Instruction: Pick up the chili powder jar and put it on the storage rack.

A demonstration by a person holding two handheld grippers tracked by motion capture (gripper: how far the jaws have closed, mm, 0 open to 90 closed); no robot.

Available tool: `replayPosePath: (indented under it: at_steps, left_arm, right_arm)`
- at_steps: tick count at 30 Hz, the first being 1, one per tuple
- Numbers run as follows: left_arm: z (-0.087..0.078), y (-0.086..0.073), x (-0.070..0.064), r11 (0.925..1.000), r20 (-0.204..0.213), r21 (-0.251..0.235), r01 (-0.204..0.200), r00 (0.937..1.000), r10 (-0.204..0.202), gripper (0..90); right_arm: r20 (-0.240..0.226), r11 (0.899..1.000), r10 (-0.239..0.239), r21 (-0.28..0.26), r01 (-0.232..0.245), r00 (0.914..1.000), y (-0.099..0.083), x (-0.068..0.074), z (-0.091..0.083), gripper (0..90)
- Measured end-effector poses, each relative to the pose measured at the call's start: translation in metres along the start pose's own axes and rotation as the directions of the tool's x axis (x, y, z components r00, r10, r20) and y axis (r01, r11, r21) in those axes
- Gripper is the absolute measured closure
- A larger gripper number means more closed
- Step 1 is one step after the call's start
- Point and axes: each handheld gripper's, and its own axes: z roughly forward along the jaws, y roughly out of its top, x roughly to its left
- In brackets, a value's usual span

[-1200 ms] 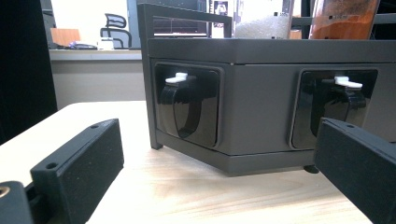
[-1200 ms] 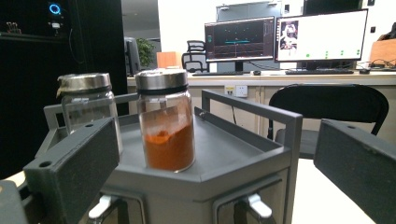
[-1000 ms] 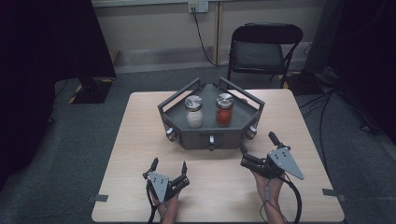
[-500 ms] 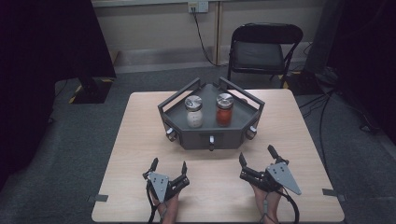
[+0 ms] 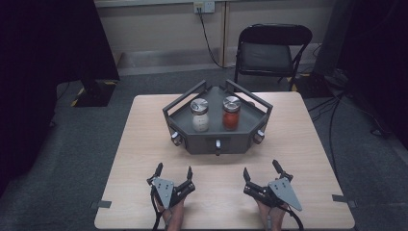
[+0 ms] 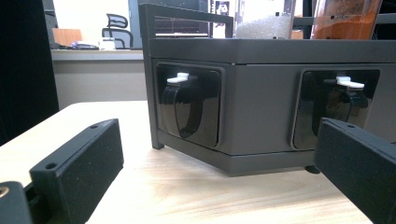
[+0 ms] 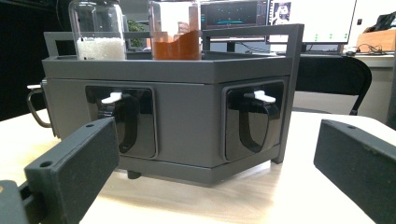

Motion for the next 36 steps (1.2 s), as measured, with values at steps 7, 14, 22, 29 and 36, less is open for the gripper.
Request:
replayPosePath:
  at_steps: [7,14,22,29,36]
  left_arm:
    - [0.000,0.000,0.000,1.0000,0.000,0.000,0.000,1.0000,0.000,1.2]
    - [0.000,0.000,0.000,1.0000,0.001,0.000,0.000,1.0000,0.000,1.2]
    - [0.000,0.000,0.000,1.0000,0.002,0.000,0.000,1.0000,0.000,1.2]
    - [0.000,0.000,0.000,1.0000,0.003,0.000,0.000,1.0000,0.000,1.2]
    - [0.000,0.000,0.001,1.0000,0.005,0.000,0.000,1.0000,0.000,1.2]
  right_arm:
    - [0.005,1.000,-0.007,-0.003,0.007,1.0000,-0.007,0.002,-0.003,0.0]
    - [0.019,1.000,-0.003,0.009,0.003,0.9998,-0.011,0.003,-0.004,0.0]
    - [0.020,1.000,-0.011,0.012,0.011,0.9997,-0.013,0.005,-0.004,0.0]
    - [0.022,1.000,-0.005,0.006,0.005,0.9998,-0.014,0.003,-0.005,0.0]
    - [0.022,1.000,-0.005,0.006,0.004,0.9998,-0.014,0.003,-0.005,0.0]
